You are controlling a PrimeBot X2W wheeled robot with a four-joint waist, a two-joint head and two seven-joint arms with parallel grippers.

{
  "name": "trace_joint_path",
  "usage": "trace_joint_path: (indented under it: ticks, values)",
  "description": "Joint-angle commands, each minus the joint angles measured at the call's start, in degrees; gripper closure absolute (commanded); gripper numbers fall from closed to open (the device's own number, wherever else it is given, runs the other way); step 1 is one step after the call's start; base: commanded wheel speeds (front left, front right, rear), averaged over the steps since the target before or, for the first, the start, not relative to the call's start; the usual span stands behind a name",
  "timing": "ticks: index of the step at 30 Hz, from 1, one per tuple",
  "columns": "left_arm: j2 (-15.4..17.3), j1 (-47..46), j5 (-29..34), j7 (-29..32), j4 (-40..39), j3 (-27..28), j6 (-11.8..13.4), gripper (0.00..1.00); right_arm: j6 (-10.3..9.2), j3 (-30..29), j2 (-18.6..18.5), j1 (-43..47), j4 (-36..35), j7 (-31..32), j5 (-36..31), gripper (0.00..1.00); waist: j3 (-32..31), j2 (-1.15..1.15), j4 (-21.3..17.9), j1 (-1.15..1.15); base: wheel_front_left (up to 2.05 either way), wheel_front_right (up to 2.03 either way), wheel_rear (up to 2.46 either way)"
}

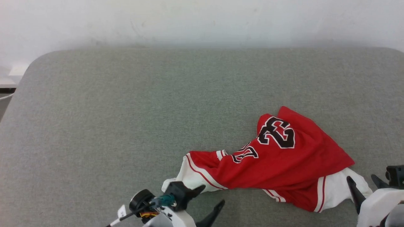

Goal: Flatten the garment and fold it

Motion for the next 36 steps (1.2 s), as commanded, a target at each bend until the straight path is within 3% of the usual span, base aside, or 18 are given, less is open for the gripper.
trace_joint_path:
  ticks: [1, 6, 13, 23, 24, 25, 31, 36]
  values:
    - [0.9, -0.6, 0.6, 0.8, -0.1, -0.6, -0.5, 0.00, -0.12, 0.0, 0.6, -0.1, -0.5, -0.3, -0.3, 0.00, 0.4, 0.00, -0.8, 0.00, 0.00, 0.00, 0.00]
    - [1.1, -3.6, 2.7, 1.8, 3.0, -2.8, -0.5, 0.00, -0.12, 0.5, 1.8, -0.6, -0.8, -0.7, -0.4, 0.00, 2.1, 0.00, -2.3, 0.00, 0.00, 0.00, 0.00]
    - [-0.3, -8.7, 7.3, -0.8, 11.1, -3.2, 1.9, 0.00, -0.12, 0.8, 2.5, -1.5, 0.0, -1.0, -0.4, 0.00, 4.9, 0.00, -4.1, 0.00, 0.00, 0.00, 0.00]
    - [-1.1, -13.2, 7.0, 3.7, 21.7, -8.7, -0.3, 0.00, -0.12, 0.8, 3.1, -3.2, 1.4, -2.1, -0.9, 0.00, 7.4, 0.00, -4.6, 0.00, 0.00, 0.00, 0.00]
    - [-1.2, -13.3, 6.6, 3.7, 22.0, -9.1, -0.4, 0.66, -0.12, 0.7, 3.2, -3.1, 1.6, -2.1, -1.0, 0.00, 7.1, 0.00, -4.4, 0.00, 0.00, 0.00, 0.00]
    - [-1.3, -13.3, 5.9, 3.9, 22.1, -9.5, -0.5, 1.00, -0.12, 0.7, 3.3, -3.1, 1.7, -2.2, -1.0, 0.00, 6.8, 0.00, -4.2, 0.00, 0.00, 0.00, 0.00]
    - [-1.7, -12.4, -4.3, 3.4, 13.3, -10.5, -0.8, 1.00, -0.12, 0.0, 4.0, -2.2, 2.7, -2.7, -1.4, 0.00, 3.7, 0.00, -2.4, 0.00, 0.00, 0.00, 0.00]
    - [1.6, -12.9, -11.7, 3.9, 1.4, -7.0, -0.7, 1.00, -0.12, -0.1, 4.5, -1.5, 3.1, -2.9, -1.4, 0.00, 1.8, 0.00, -1.0, 0.00, 0.00, 0.00, 0.00]
